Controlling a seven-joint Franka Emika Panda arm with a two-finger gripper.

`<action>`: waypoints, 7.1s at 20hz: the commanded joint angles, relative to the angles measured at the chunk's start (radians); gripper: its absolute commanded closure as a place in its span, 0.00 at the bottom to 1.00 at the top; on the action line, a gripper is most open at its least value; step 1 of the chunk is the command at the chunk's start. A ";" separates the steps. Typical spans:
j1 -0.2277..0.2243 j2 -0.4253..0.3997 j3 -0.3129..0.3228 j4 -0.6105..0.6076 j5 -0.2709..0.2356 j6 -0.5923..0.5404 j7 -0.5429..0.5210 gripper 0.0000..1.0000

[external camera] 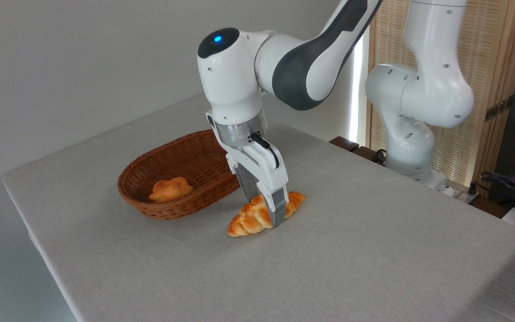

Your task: Put bread into the basket

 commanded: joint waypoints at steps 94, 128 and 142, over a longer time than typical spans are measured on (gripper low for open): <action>0.001 0.231 -0.370 0.448 -0.012 -0.187 -0.399 0.00; 0.002 0.226 -0.191 0.684 -0.004 -0.346 -0.263 0.00; 0.002 0.214 0.087 0.808 -0.009 -0.461 0.013 0.00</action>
